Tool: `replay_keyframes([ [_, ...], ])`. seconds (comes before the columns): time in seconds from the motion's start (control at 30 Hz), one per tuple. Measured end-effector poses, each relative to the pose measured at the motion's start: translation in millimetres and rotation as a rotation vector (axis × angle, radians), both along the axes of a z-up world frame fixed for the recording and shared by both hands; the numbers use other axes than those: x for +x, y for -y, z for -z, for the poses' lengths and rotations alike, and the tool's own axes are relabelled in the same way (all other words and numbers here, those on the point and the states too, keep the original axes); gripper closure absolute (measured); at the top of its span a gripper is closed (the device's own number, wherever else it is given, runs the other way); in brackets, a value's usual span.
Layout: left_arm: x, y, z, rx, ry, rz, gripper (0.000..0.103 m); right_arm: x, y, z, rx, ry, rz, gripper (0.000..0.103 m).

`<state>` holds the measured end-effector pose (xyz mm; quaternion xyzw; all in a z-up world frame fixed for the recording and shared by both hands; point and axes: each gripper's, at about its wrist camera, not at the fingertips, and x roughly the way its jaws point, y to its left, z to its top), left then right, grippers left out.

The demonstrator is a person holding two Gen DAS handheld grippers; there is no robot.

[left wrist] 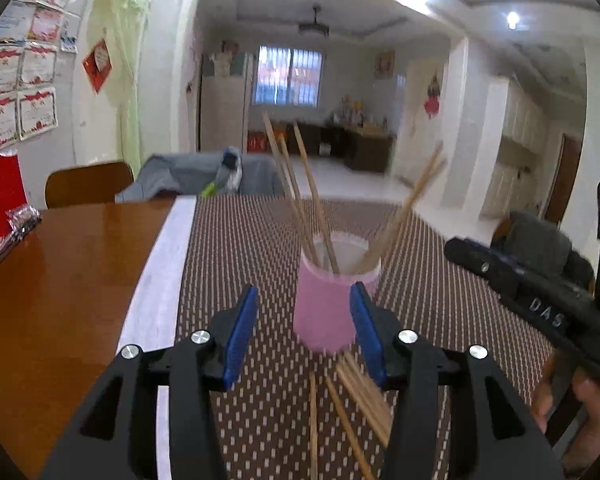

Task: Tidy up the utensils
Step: 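Lower both tools to the pile and grasp a stick with the left tool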

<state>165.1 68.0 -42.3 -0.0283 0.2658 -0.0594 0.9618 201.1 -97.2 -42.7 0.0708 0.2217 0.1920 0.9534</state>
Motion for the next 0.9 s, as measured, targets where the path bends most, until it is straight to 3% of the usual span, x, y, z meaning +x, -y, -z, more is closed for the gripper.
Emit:
replay_keyframes([
  [0.2,-4.6,8.6,29.0,0.062,-0.156,0.048,0.055,-13.3,5.9,25.6,-0.052,-0.109,-0.038,0.083],
  [0.4,-3.2,26.6,80.1,0.19,-0.436,0.12,0.055,-17.6,6.3,59.2,-0.135,-0.266,-0.09,0.083],
  [0.47,-4.0,26.3,89.8,0.19,-0.476,0.122,0.055,-17.3,3.3,69.2,-0.155,-0.313,-0.109,0.083],
  [0.63,-4.7,22.8,100.8,0.18,-0.505,0.099,0.056,-18.5,-5.3,92.2,-0.202,-0.39,-0.145,0.083],
  [0.73,-1.1,20.9,104.9,0.176,-0.523,0.099,0.07,-18.5,-9.8,99.5,-0.225,-0.404,-0.152,0.083],
  [0.9,2.9,17.2,108.4,0.168,-0.532,0.092,0.077,-15.5,-15.6,106.6,-0.25,-0.419,-0.148,0.083],
])
